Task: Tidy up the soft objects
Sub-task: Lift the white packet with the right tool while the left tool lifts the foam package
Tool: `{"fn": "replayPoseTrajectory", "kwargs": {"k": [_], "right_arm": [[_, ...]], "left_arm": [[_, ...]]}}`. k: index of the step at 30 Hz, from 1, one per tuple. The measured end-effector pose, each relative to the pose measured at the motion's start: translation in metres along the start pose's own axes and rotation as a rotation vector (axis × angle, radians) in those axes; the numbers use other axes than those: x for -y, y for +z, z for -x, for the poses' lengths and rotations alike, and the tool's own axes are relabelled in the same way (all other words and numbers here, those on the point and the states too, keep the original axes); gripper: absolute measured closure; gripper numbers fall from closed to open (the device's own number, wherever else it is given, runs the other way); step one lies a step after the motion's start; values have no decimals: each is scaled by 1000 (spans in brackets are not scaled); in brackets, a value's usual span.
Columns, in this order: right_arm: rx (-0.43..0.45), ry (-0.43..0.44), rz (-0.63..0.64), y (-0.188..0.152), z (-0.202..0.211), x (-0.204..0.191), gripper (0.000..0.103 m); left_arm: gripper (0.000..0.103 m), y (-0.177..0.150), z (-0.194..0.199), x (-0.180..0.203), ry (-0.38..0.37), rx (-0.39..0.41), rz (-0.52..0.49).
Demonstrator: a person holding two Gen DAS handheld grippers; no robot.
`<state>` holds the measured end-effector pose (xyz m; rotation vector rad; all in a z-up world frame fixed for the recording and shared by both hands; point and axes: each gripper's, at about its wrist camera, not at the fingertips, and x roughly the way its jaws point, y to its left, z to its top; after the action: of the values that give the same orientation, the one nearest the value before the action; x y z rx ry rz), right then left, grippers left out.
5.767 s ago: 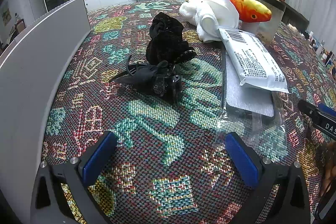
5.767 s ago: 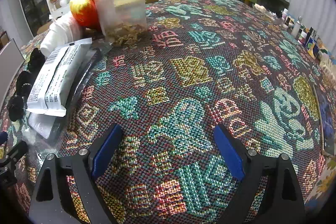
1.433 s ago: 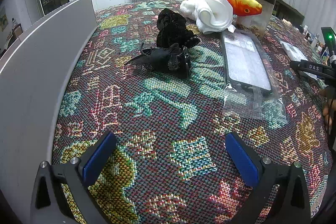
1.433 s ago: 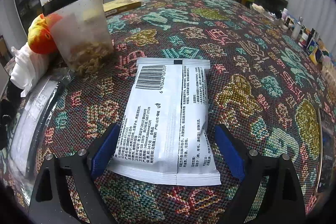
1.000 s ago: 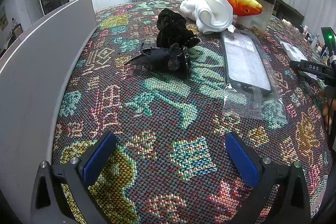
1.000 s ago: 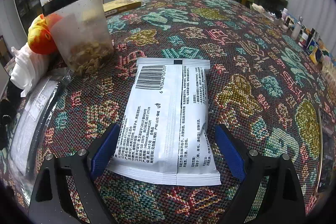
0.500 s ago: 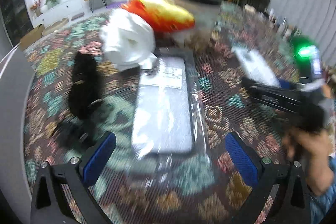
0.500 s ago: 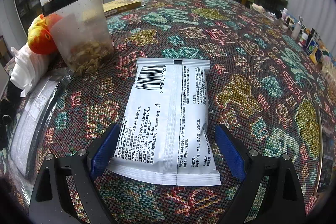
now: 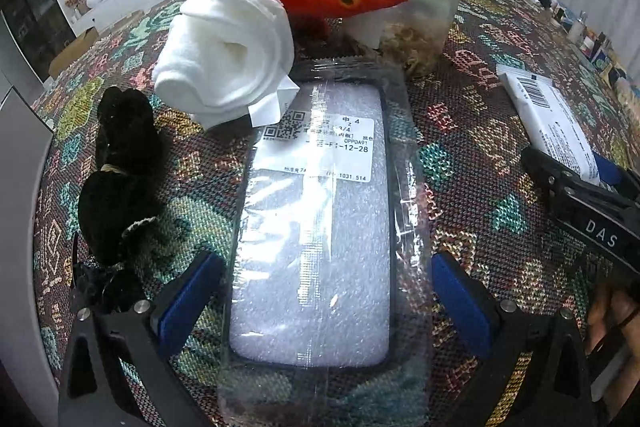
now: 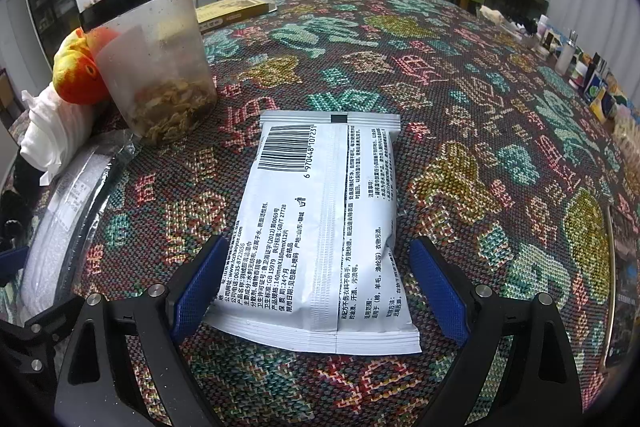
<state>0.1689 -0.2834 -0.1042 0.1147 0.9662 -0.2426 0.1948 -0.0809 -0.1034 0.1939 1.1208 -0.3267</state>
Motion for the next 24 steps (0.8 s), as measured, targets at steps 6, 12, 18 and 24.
{"fn": "replayPoseTrajectory", "kwargs": {"k": [6, 12, 18, 24], "right_arm": [[0, 0, 0, 0, 0, 0, 10], [-1, 0, -1, 0, 0, 0, 10], [-113, 83, 3, 25, -8, 8, 36], [-114, 141, -66, 68, -18, 24, 40]], "left_arm": [[0, 2, -1, 0, 0, -15, -13], [0, -1, 1, -2, -8, -41, -26], [29, -3, 16, -13, -38, -7, 32], [29, -16, 57, -31, -118, 62, 126]]}}
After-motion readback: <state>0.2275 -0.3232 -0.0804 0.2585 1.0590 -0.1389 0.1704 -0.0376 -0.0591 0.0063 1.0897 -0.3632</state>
